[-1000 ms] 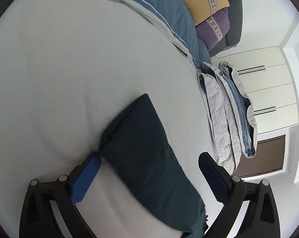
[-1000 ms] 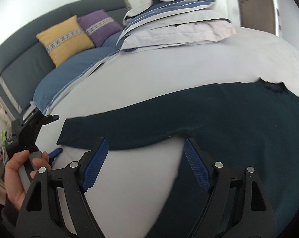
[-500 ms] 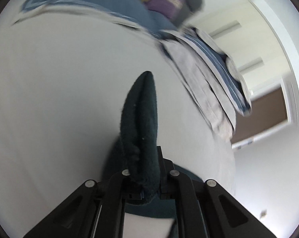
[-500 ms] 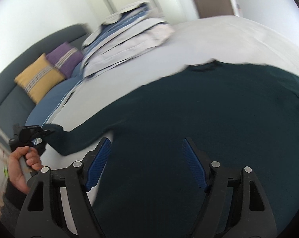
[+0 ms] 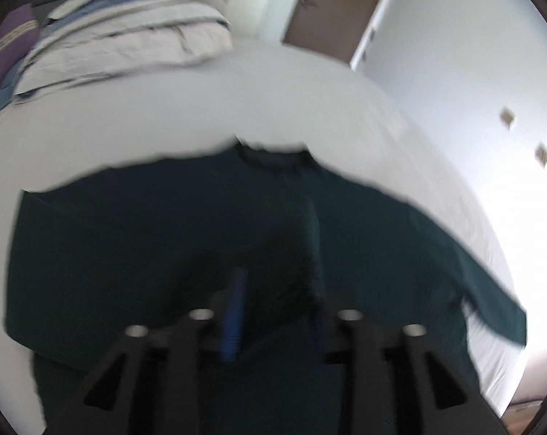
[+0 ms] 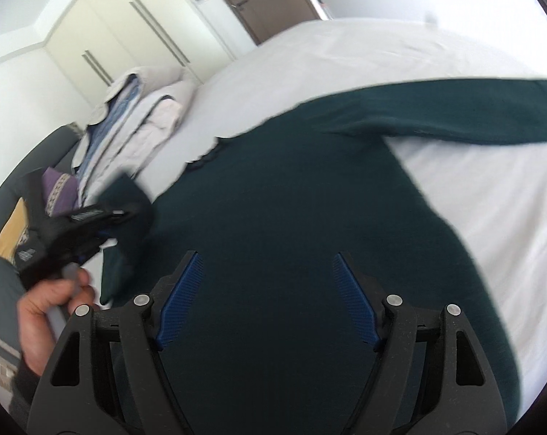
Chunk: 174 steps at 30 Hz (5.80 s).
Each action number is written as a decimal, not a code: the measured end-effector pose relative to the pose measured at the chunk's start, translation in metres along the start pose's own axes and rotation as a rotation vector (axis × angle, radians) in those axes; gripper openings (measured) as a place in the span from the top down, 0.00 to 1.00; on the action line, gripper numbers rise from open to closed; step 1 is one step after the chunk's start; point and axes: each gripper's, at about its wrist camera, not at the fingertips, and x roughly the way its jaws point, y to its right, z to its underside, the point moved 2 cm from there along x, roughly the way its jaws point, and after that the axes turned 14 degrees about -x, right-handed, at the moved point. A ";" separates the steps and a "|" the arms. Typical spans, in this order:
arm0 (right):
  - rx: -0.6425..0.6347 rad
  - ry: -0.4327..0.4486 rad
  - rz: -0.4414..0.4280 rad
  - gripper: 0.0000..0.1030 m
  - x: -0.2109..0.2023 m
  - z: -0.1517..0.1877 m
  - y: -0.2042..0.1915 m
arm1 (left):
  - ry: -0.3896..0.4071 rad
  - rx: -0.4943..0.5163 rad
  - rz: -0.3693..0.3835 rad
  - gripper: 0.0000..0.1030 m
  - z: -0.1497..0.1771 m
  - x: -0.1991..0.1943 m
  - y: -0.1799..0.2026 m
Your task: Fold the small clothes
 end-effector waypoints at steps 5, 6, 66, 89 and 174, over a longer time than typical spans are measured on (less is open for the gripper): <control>-0.017 -0.027 -0.002 0.26 0.012 -0.009 0.014 | 0.006 0.002 0.003 0.14 0.025 -0.019 -0.016; -0.023 -0.041 -0.015 0.25 0.023 -0.015 0.004 | 0.019 -0.018 0.027 0.10 0.029 -0.032 -0.027; -0.189 -0.249 -0.005 0.94 0.207 -0.121 -0.028 | 0.063 -0.162 -0.142 0.70 -0.093 0.026 -0.196; -0.206 -0.249 0.038 0.94 0.229 -0.140 -0.027 | 0.078 -0.103 -0.174 0.69 -0.112 0.037 -0.198; 0.214 0.047 0.210 0.46 -0.082 -0.025 0.158 | 0.191 0.119 -0.397 0.39 0.012 -0.049 -0.167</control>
